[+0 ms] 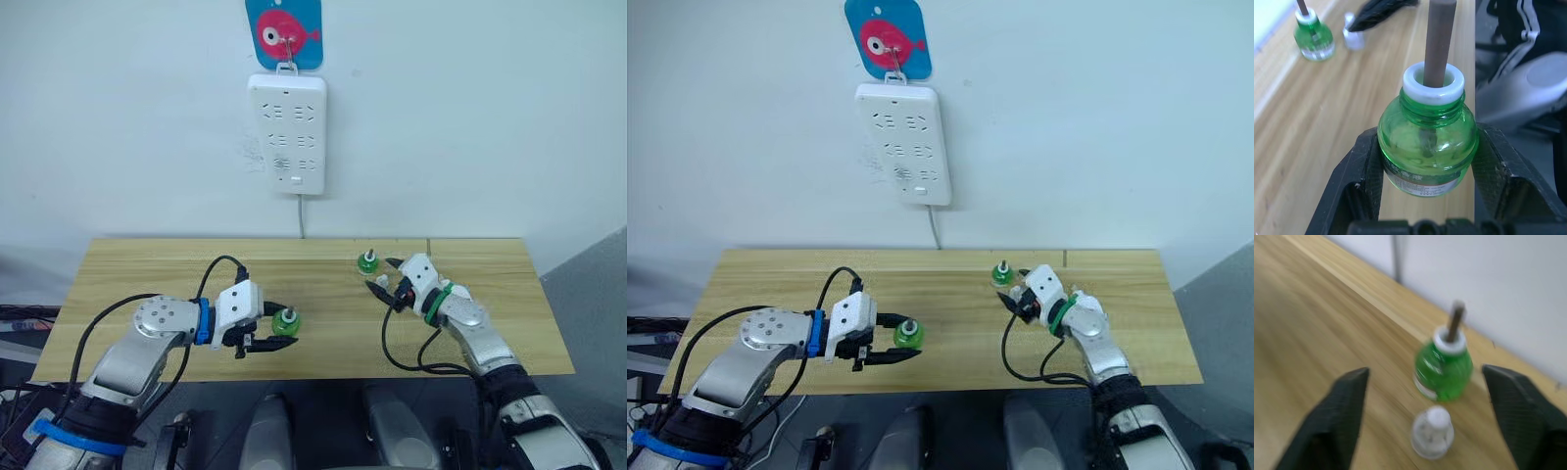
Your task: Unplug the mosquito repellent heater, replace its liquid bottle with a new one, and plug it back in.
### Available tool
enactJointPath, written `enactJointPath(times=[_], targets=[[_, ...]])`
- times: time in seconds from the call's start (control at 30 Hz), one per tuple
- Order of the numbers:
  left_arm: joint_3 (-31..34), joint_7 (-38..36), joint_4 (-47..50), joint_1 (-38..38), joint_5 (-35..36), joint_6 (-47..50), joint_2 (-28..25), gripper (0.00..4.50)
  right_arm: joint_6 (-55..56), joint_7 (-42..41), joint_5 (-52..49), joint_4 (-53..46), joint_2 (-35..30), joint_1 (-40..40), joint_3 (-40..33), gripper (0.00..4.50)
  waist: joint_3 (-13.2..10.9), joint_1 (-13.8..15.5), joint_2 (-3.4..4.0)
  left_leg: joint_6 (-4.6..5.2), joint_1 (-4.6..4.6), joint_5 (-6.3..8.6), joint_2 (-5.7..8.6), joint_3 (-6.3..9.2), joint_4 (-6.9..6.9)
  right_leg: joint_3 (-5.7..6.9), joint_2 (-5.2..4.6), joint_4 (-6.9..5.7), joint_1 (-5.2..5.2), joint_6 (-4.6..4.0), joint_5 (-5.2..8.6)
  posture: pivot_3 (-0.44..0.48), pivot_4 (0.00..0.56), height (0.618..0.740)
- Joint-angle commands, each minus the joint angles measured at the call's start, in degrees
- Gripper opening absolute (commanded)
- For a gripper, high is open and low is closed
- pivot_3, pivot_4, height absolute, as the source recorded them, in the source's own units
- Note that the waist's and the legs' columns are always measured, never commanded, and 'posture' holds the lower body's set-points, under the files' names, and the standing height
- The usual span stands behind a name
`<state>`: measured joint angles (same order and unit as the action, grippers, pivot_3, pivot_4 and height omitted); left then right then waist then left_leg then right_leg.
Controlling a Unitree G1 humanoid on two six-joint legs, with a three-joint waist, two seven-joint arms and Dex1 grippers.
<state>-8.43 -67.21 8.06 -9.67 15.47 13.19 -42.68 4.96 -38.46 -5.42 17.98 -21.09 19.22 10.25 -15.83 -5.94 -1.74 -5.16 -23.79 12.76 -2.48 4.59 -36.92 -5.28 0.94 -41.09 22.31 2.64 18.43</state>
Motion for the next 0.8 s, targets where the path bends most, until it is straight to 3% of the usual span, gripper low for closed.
enactJointPath(times=[0.03, 0.17, 0.33, 0.67, 0.8], targets=[[0.6, -1.7, 2.6, -2.3, 3.3, 0.3, 1.1, 2.28, -11.7, -7.2, -6.3, -20.2, -4.7, -1.0, 0.4, 4.50, 0.0, 0.0, 0.00, 0.00, -0.01, 0.00, 0.02, 0.00, -0.02, -0.01, 0.00, -0.01, 0.00, 0.00, 0.00, -0.121, 0.229, 0.729], [-0.6, -3.1, 3.4, -7.4, 5.7, 2.6, 3.3, 2.28, -30.2, -12.8, -17.1, -38.2, -9.8, 2.6, 1.4, 4.50, 0.0, -0.1, 0.02, 0.00, 0.01, 0.00, -0.02, 0.05, -0.03, 0.04, 0.06, -0.03, -0.02, 0.00, 0.00, -0.153, 0.227, 0.729], [-2.4, -5.1, 0.7, -14.5, 6.5, 3.7, 6.5, 2.28, -44.2, -14.9, -27.1, -46.5, -11.7, 7.7, 1.7, 4.50, 0.0, -0.3, -0.02, 0.00, -0.05, 0.00, 0.03, 0.08, -0.03, 0.09, 0.05, 0.04, -0.03, 0.00, 0.00, -0.172, 0.224, 0.729], [-2.6, -7.9, -3.3, -21.0, 6.7, 4.5, 9.1, 2.28, -44.0, -12.1, -23.7, -43.8, -8.5, 11.4, 4.1, 4.50, 0.0, -0.8, -0.02, 0.01, -0.08, 0.00, 0.03, 0.08, -0.02, 0.11, 0.04, 0.08, 0.01, 0.01, 0.00, -0.180, 0.222, 0.729], [-2.5, -8.1, -3.3, -21.7, 7.0, 5.2, 9.5, 2.28, -42.3, -12.0, -22.4, -43.2, -7.9, 11.1, 4.3, 3.55, 0.0, -0.8, -0.02, 0.01, -0.09, 0.00, 0.03, 0.08, -0.02, 0.11, 0.04, 0.08, 0.01, 0.01, 0.00, -0.179, 0.218, 0.729]])
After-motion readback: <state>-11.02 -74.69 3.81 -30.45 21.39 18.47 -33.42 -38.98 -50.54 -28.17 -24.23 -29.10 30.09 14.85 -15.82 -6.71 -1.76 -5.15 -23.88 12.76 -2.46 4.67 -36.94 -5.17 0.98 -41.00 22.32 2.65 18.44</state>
